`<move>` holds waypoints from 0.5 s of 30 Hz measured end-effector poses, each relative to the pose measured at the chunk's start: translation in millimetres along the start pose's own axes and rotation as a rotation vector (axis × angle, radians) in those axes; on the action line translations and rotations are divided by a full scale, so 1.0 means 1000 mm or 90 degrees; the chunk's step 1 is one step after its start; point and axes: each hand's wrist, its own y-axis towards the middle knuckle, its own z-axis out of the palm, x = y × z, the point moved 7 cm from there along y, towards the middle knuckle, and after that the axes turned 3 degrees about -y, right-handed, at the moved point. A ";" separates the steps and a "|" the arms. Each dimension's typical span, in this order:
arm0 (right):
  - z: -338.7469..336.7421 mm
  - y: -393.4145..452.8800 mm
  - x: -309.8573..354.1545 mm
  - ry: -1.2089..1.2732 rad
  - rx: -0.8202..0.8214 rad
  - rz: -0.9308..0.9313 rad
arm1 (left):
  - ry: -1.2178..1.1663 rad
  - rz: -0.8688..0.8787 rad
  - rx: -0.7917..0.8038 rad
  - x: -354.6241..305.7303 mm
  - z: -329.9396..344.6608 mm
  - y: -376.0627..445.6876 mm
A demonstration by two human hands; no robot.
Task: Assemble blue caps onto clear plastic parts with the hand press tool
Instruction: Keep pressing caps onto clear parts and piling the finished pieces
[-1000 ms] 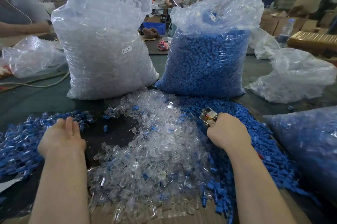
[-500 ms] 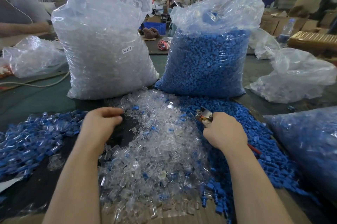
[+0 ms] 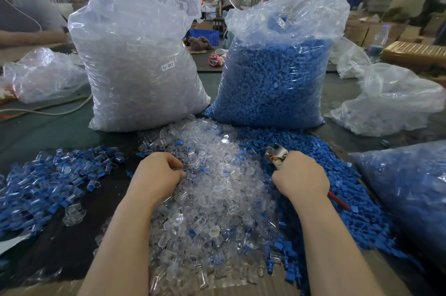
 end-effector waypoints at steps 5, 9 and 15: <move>-0.002 0.005 0.002 0.075 0.060 -0.016 | -0.156 0.003 0.002 -0.008 0.002 -0.002; 0.001 0.000 0.007 0.029 0.095 -0.030 | -0.250 0.018 0.006 -0.015 0.002 -0.005; 0.000 -0.001 0.004 0.008 0.075 -0.027 | -0.323 0.022 0.048 -0.027 0.006 -0.009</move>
